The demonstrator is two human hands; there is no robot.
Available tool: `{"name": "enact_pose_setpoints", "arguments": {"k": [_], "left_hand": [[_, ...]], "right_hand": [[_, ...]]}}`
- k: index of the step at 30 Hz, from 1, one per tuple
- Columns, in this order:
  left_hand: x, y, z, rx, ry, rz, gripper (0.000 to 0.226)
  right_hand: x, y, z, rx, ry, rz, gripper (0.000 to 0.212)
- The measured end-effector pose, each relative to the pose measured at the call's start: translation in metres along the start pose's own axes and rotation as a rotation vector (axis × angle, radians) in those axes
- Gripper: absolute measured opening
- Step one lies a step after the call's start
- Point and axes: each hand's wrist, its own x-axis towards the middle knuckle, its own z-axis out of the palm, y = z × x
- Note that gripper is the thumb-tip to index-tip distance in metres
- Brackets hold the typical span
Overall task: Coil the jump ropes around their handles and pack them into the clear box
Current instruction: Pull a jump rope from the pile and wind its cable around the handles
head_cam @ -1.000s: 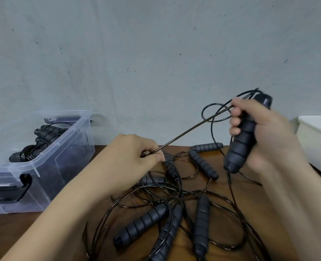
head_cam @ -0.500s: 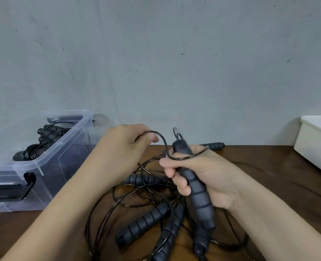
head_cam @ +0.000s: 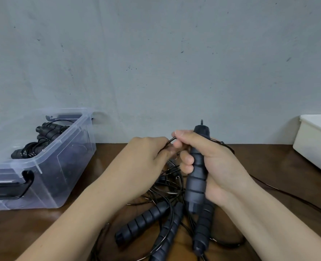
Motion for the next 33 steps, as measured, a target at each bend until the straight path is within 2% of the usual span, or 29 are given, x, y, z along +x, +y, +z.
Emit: {"name": "enact_pose_setpoints", "arguments": {"k": [4,8,11,14,17,21,24,27,30,33], "left_hand": [[0.000,-0.002,-0.002,-0.034,-0.034,-0.030,0.026],[0.003,-0.008,-0.014,-0.060,0.004,-0.049,0.025],[0.008,-0.018,-0.027,-0.040,0.104,-0.095,0.026],[0.009,-0.028,-0.037,-0.136,0.198,-0.137,0.026],[0.006,-0.026,-0.033,-0.149,0.144,-0.152,0.029],[0.007,-0.016,-0.024,-0.194,0.109,-0.161,0.029],[0.008,-0.015,-0.019,-0.224,0.108,-0.173,0.030],[0.007,-0.016,-0.016,-0.235,0.103,-0.173,0.031],[0.007,-0.014,-0.014,-0.241,0.053,-0.154,0.031],[0.008,-0.011,-0.011,-0.315,0.102,-0.130,0.030]], "right_hand": [[0.005,-0.028,-0.013,0.050,0.139,-0.135,0.009],[0.006,-0.067,-0.039,0.079,0.183,-0.285,0.007],[0.005,-0.088,-0.059,0.099,0.216,-0.393,0.013],[0.005,-0.100,-0.074,0.157,0.266,-0.471,0.011],[0.011,-0.089,-0.068,0.135,0.235,-0.353,0.012],[0.013,-0.047,-0.036,0.034,0.108,-0.002,0.018],[0.009,-0.018,-0.019,-0.060,-0.028,0.149,0.020],[0.003,-0.001,-0.007,-0.179,-0.133,0.170,0.018],[-0.001,0.013,0.000,-0.215,-0.152,0.138,0.015],[-0.002,0.026,0.004,-0.282,-0.144,0.078,0.025]]}}
